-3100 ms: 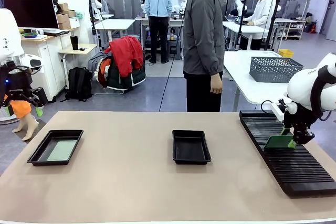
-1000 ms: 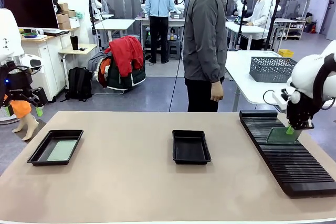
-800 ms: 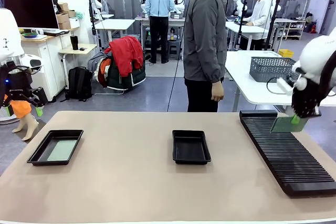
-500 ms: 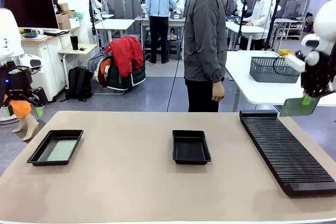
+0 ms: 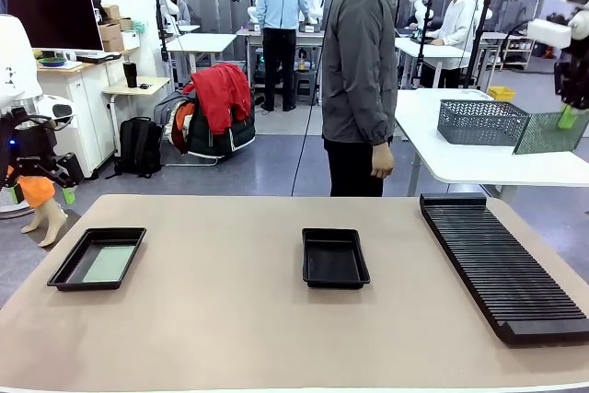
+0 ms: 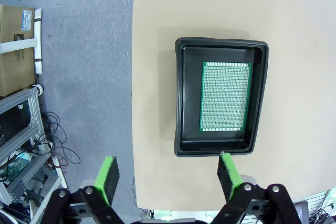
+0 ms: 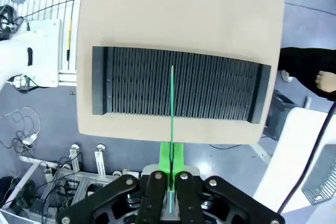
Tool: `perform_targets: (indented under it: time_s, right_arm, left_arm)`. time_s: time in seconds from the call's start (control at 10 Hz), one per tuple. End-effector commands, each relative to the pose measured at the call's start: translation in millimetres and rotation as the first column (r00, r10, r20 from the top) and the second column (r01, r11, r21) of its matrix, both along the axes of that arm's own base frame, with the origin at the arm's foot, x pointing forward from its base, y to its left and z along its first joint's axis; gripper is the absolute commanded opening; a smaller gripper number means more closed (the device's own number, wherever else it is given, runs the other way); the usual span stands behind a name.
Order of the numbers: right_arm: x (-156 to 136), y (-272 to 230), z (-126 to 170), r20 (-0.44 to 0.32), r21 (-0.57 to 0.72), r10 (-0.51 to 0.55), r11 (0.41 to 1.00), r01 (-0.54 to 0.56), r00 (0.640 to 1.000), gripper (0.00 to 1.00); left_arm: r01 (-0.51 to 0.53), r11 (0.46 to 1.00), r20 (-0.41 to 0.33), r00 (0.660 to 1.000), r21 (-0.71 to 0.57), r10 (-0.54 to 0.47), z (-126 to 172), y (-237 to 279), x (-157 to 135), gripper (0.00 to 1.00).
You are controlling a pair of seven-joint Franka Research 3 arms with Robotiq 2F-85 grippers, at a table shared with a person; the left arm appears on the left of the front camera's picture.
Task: Inspect and transfer BCBs to ESD trays.
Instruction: Pick up the Blank PCB from the PCB Rack and place it in the right ESD tray.
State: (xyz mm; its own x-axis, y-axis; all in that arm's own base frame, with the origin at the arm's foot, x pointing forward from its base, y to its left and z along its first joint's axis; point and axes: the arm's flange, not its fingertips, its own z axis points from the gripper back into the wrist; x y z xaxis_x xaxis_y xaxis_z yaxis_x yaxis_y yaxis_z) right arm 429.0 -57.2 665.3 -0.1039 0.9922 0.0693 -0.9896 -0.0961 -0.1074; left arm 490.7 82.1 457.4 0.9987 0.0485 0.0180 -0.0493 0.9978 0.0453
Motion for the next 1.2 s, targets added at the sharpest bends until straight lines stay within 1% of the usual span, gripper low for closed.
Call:
perform_targets:
  time_s: [0.0,0.3,0.4,1.1]
  right_arm:
    - [6,3,17,-0.016,0.014,-0.005,1.0,0.006,1.0,0.0]
    - [2,5,28,-0.001,0.047,0.019,0.999,-0.019,1.0,0.0]
    - [0,1,26,0.008,0.009,0.002,1.0,-0.002,1.0,0.0]
    - [0,1,26,0.008,0.009,0.002,1.0,-0.002,1.0,0.0]
  left_arm:
    - [0.001,1.0,0.003,1.0,-0.004,-0.001,-1,0,-1,1.0]
    - [0.001,1.0,0.003,1.0,-0.004,-0.001,-1,0,-1,1.0]
    - [0.001,1.0,0.003,1.0,-0.004,-0.001,-1,0,-1,1.0]
    - [0.001,1.0,0.003,1.0,-0.004,-0.001,-1,0,-1,1.0]
